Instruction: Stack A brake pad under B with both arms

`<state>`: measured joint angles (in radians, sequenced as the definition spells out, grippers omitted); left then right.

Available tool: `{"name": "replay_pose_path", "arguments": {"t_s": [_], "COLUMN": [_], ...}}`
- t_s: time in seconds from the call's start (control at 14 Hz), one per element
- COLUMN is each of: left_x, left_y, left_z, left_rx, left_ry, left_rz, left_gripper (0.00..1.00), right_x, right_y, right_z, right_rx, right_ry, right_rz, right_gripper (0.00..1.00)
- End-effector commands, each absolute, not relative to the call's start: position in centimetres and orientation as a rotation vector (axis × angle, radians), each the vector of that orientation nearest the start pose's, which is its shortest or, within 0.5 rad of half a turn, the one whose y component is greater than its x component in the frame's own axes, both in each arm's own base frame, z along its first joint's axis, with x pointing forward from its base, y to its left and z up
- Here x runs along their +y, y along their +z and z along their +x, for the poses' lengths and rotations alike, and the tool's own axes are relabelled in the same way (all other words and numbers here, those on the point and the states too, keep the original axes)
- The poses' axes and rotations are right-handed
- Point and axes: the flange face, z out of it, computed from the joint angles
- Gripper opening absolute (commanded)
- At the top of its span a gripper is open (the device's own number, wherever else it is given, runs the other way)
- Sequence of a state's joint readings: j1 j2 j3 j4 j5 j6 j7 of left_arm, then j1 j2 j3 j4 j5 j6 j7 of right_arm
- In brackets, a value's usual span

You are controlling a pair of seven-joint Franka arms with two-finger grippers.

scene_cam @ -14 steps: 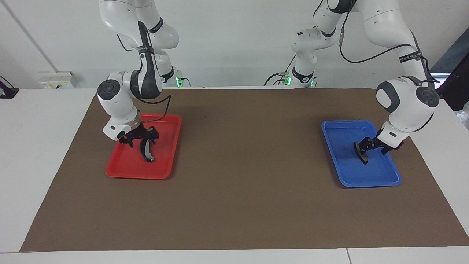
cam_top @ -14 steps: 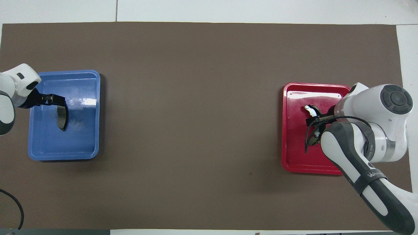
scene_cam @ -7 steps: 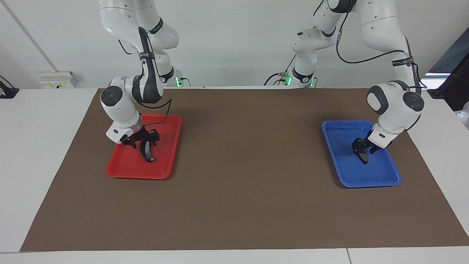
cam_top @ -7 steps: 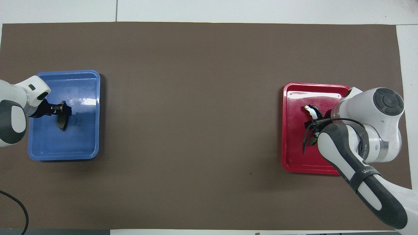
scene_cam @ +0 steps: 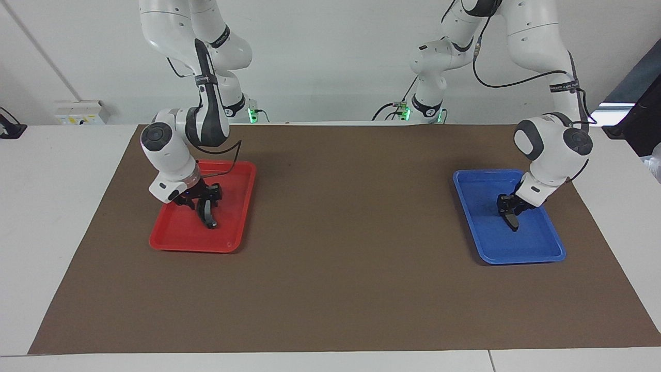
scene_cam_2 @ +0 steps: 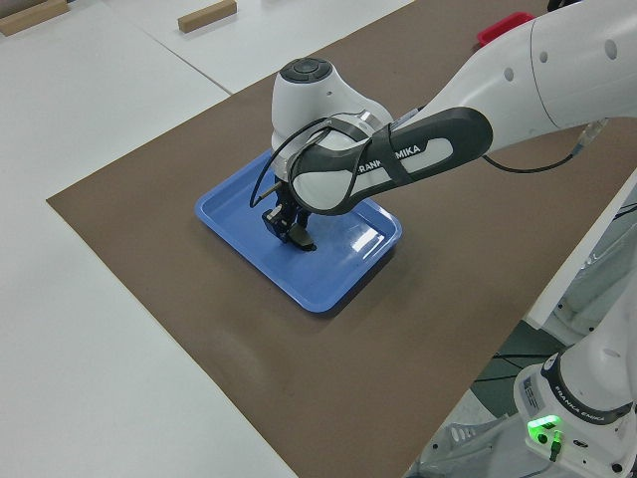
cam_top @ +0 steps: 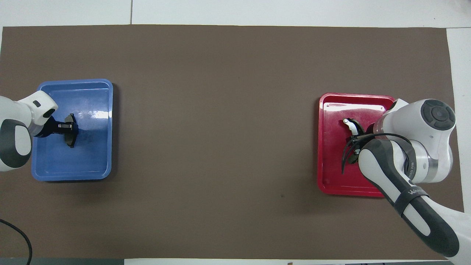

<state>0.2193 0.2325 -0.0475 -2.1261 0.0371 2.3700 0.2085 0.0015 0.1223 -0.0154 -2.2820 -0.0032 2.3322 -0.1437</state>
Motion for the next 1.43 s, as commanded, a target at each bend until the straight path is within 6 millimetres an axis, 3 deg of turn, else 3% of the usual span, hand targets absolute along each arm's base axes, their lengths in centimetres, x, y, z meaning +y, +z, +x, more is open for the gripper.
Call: {"name": "replay_pose_path", "arguments": {"t_s": [0.0, 0.14, 0.29, 0.43, 0.57, 0.71, 0.93, 1.14, 1.29, 1.36], "left_x": [10.0, 9.6, 9.1, 8.8, 7.4, 4.3, -1.6, -11.0, -19.2, -22.3], "left_y": [30.3, 30.5, 30.9, 32.6, 35.0, 37.2, 39.2, 39.2, 38.7, 38.4], "left_z": [55.1, 55.3, 55.6, 56.5, 57.7, 58.6, 59.1, 58.2, 56.5, 55.7], "left_rx": [0.070, 0.060, 0.048, 0.044, 0.056, 0.049, 0.025, -0.027, -0.082, -0.113], "left_ry": [-0.071, -0.068, -0.076, -0.069, -0.050, -0.030, 0.003, -0.019, -0.049, -0.082], "left_rz": [-3.121, -3.122, -3.122, -3.122, -3.123, -3.125, -3.125, -3.128, -3.137, -3.147], "left_gripper": [0.50, 0.29, 0.17, 0.16, 0.16, 0.16, 0.16, 0.16, 0.16, 0.16], "right_x": [-1.0, -1.0, -1.1, -1.1, -0.7, -0.4, 0.5, 1.5, 1.6, 1.9], "right_y": [29.2, 29.2, 29.5, 31.1, 34.1, 37.5, 42.1, 47.2, 47.8, 47.9], "right_z": [51.9, 51.9, 52.0, 53.1, 54.6, 55.8, 56.6, 57.2, 57.1, 57.3], "right_rx": [-0.179, -0.179, -0.177, -0.181, -0.194, -0.201, -0.222, -0.242, -0.242, -0.248], "right_ry": [0.104, 0.108, 0.111, 0.106, 0.132, 0.166, 0.228, 0.304, 0.307, 0.297], "right_rz": [-3.133, -3.133, -3.133, -3.133, -3.131, -3.128, -3.120, -3.108, -3.109, -3.108], "right_gripper": [0.48, 0.30, 0.13, 0.11, 0.06, 0.03, 0.03, 0.03, 0.03, 0.03]}}
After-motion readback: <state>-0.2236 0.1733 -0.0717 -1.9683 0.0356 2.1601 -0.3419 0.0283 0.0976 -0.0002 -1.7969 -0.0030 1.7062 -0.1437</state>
